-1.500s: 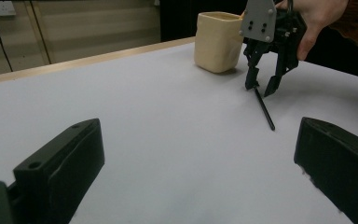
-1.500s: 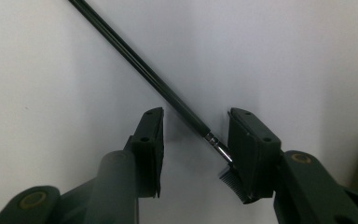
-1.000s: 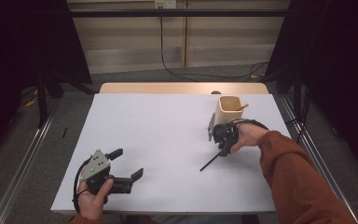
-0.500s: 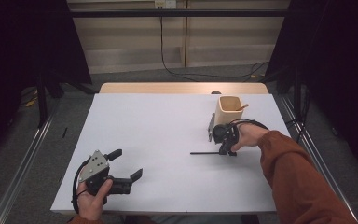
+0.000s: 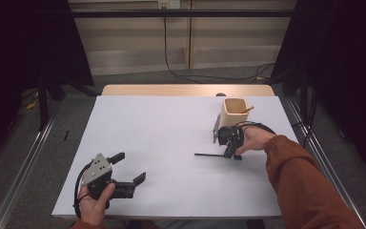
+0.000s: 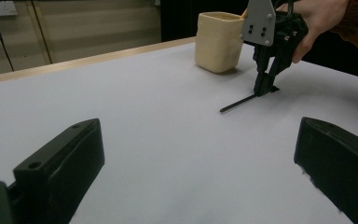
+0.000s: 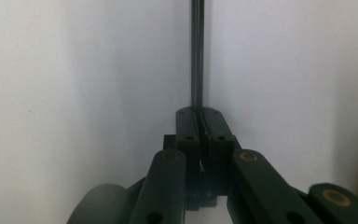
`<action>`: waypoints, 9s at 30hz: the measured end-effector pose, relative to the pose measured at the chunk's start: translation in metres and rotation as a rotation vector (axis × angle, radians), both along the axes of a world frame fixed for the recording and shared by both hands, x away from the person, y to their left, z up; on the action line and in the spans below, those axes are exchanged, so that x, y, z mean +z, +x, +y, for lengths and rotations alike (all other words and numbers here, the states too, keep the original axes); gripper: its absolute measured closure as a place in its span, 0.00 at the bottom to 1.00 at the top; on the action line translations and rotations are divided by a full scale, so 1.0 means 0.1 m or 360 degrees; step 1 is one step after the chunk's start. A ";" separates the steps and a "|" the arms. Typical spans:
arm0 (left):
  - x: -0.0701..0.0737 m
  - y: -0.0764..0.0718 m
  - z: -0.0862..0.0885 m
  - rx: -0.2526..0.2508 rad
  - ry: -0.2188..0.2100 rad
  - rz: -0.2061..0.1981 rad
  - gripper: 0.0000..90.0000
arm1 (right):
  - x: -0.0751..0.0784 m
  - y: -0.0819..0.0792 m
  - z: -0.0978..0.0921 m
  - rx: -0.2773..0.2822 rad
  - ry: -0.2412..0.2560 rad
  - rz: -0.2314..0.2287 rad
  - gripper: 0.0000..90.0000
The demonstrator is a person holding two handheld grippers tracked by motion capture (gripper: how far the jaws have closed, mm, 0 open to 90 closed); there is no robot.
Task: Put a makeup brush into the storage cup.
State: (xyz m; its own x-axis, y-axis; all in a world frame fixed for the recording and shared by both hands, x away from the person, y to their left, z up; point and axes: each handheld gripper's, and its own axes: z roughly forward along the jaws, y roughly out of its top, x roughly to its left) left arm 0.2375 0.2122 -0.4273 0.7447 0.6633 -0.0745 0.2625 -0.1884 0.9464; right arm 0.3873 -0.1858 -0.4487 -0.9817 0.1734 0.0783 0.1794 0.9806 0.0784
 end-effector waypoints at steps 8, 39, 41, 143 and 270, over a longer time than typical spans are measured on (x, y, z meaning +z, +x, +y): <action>0.00 0.00 0.00 0.0001 -0.0004 0.0005 0.02 | 0.02 0.00 -0.08 -0.0078 0.0088 -0.0001 0.96; 0.01 0.00 0.00 0.0013 -0.0008 -0.0007 0.02 | 0.24 -0.12 -0.35 -0.0428 0.0505 -0.0256 0.96; 0.01 0.00 0.00 0.0006 -0.0005 -0.0008 0.02 | 0.26 -0.14 -0.36 -0.0446 0.0543 -0.0263 0.96; 0.08 0.13 -0.13 -0.0095 -0.0031 0.0005 0.01 | 0.59 -0.96 -0.38 -0.0459 0.1587 -0.0303 0.96; 0.54 0.56 -0.90 -0.0809 0.0375 0.0276 0.03 | 0.61 -0.84 0.42 0.0176 0.0212 0.0060 0.96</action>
State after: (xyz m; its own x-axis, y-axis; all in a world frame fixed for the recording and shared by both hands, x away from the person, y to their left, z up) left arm 0.2937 0.1219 -0.3733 0.9638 0.2396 -0.1173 0.2312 -0.5312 0.8151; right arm 0.3029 -0.1433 -0.3875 -0.9902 0.0504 0.1303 0.0766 0.9759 0.2044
